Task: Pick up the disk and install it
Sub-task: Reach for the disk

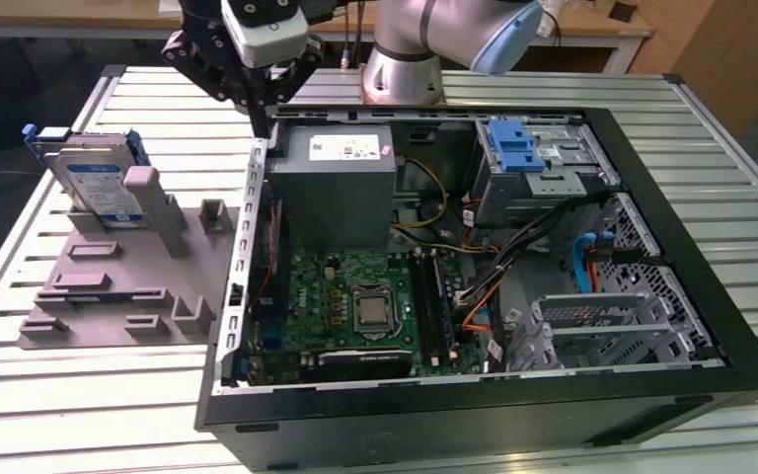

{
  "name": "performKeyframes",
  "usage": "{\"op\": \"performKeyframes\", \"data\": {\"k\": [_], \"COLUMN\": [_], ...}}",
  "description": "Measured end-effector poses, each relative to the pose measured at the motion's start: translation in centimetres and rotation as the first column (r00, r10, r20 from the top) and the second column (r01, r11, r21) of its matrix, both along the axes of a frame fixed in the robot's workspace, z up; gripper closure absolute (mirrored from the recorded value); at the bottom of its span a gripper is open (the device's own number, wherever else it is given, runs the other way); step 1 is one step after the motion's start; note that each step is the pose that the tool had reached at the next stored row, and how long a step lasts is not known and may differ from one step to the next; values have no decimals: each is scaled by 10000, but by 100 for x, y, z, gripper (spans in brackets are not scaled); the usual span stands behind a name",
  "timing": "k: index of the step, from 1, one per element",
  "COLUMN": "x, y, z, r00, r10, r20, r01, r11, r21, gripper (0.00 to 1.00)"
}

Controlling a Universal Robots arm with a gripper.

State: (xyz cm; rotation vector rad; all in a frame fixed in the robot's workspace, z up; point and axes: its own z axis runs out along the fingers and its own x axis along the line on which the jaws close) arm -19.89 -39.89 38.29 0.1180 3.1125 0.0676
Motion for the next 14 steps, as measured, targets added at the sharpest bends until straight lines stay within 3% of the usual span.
{"op": "performKeyframes", "data": {"k": [14], "x": [-33], "y": [0], "z": [-2], "r00": [10000], "r10": [0], "r20": [0], "r01": [0], "r11": [10000], "r21": [0], "gripper": [89]}}
